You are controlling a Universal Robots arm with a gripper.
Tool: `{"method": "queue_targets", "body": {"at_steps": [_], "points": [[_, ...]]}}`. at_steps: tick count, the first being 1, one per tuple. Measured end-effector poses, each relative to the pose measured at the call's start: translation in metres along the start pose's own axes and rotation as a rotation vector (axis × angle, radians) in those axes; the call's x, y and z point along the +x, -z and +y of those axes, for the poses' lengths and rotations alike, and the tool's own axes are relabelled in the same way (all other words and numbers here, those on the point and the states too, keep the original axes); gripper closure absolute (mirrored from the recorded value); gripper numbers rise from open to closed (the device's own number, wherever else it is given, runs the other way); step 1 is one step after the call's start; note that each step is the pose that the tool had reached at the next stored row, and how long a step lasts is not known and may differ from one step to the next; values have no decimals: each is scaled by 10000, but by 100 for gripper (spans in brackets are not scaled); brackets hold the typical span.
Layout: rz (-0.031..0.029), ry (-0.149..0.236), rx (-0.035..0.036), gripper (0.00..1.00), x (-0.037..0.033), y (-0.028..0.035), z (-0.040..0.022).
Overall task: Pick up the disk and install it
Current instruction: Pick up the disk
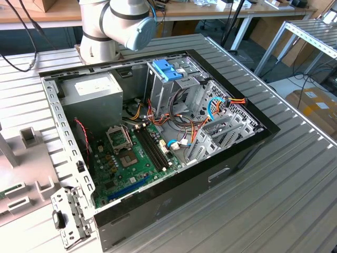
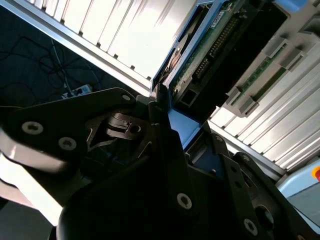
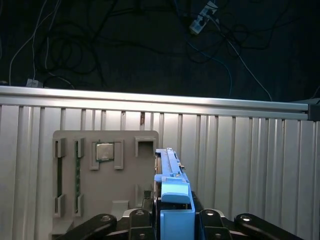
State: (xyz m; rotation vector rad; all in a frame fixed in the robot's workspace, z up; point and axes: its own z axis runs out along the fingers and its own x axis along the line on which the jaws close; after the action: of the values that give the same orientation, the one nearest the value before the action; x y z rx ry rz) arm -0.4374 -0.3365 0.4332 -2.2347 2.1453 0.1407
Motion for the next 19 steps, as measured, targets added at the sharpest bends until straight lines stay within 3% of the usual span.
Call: {"method": "queue_targets", "body": {"at_steps": [19], "points": [[-192, 7, 7, 63, -15, 161, 5]]}}
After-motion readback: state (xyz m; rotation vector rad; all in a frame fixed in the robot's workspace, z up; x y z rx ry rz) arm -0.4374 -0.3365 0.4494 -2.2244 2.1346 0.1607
